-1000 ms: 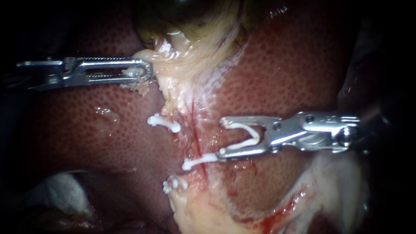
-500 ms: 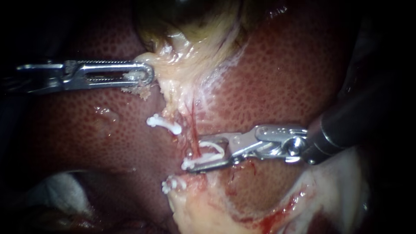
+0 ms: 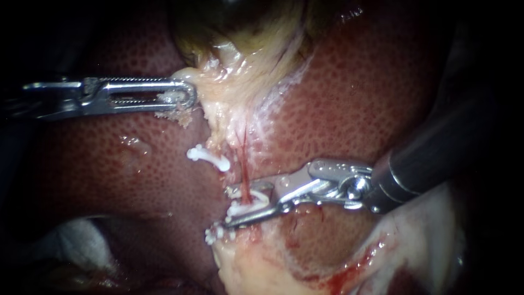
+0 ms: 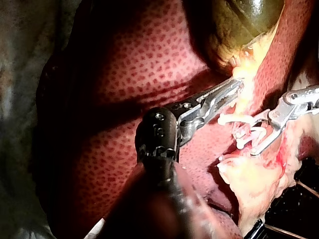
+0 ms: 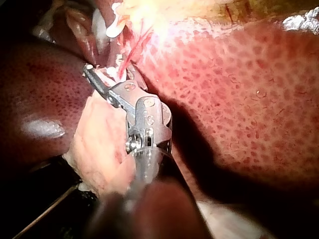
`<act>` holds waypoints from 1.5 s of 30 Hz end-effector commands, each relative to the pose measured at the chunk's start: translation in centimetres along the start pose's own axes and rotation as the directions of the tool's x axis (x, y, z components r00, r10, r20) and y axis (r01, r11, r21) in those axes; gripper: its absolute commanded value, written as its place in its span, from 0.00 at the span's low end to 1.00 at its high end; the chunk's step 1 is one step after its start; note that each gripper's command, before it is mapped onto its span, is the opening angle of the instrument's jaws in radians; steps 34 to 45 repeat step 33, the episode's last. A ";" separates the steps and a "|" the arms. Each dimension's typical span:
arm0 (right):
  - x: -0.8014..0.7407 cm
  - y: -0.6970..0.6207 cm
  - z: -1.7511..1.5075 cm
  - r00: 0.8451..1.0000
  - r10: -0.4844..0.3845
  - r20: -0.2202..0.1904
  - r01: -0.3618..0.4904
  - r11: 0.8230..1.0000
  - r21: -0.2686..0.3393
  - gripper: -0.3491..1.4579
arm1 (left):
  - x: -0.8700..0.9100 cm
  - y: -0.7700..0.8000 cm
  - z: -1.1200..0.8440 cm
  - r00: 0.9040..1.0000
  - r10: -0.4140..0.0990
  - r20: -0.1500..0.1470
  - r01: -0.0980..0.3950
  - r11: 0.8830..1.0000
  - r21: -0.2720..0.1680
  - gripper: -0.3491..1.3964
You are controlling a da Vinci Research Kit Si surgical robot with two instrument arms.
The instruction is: Clipping second clip right tube
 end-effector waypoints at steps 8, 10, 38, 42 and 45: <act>-0.03 0.03 -0.07 0.989 0.150 -0.007 -0.150 0.989 -0.009 0.09 | 0.00 0.00 0.01 1.000 0.000 0.000 0.000 1.000 0.000 0.00; -0.04 0.03 -0.09 0.985 0.172 -0.007 -0.173 0.985 -0.007 0.00 | -0.01 0.00 0.01 1.000 0.000 0.000 0.000 1.000 0.001 0.00; -0.07 0.01 -0.14 0.980 0.200 -0.005 -0.200 0.980 -0.008 0.00 | 0.00 0.00 0.01 1.000 0.000 0.000 0.000 1.000 0.000 0.00; -0.07 0.01 -0.14 0.980 0.200 -0.005 -0.200 0.980 -0.008 0.00 | 0.00 0.00 0.01 1.000 0.000 0.000 0.000 1.000 0.000 0.00; -0.07 0.01 -0.14 0.980 0.200 -0.005 -0.200 0.980 -0.008 0.00 | 0.00 0.00 0.01 1.000 0.000 0.000 0.000 1.000 0.000 0.00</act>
